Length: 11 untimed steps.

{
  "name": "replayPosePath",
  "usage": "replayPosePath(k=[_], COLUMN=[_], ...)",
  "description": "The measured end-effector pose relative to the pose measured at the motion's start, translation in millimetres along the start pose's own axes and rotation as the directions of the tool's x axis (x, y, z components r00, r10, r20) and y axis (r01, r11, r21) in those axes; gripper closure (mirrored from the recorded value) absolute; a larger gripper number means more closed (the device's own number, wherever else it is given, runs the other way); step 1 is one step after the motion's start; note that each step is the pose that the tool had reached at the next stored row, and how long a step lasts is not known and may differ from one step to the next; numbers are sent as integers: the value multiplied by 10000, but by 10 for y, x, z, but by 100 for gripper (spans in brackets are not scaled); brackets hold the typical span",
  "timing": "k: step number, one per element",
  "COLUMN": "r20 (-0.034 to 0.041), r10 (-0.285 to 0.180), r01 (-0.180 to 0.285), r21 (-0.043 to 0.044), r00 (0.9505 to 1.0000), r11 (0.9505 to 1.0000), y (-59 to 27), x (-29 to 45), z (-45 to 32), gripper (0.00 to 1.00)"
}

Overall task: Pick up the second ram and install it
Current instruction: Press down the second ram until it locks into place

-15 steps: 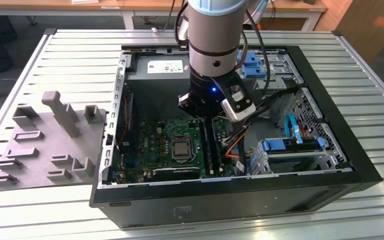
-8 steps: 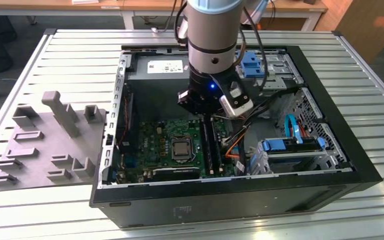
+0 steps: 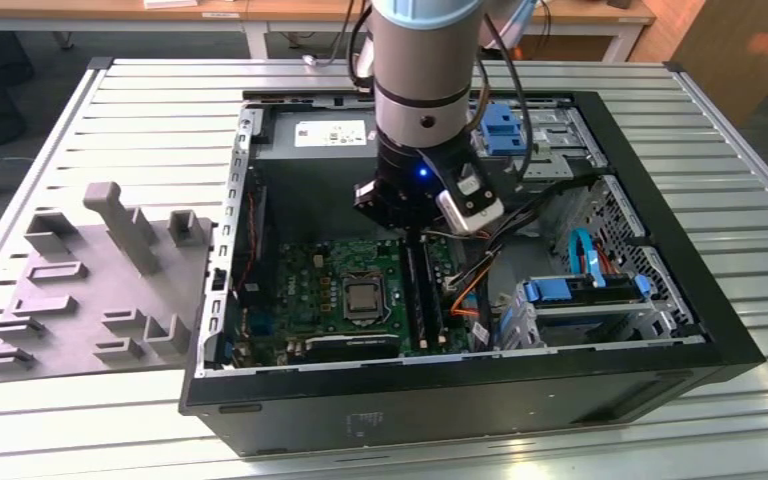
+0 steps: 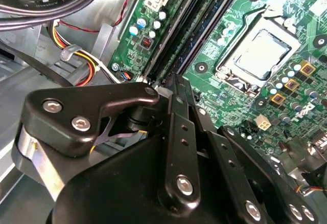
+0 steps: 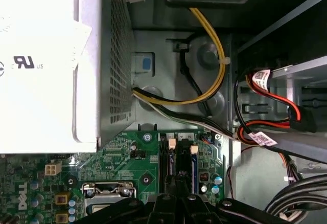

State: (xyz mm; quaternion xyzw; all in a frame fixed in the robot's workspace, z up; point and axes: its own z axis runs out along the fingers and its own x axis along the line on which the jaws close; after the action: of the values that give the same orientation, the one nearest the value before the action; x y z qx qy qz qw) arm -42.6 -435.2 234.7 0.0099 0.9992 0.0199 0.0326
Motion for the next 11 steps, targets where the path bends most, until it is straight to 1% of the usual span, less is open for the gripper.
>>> replayPosePath(k=[4, 11], r20=[-1, -2], r10=[0, 2], r01=[0, -2], r21=[-1, 2], r00=[10000, 10000], r11=[10000, 10000], y=[4, 3], x=[6, 6], z=[44, 56], gripper=[89, 89])
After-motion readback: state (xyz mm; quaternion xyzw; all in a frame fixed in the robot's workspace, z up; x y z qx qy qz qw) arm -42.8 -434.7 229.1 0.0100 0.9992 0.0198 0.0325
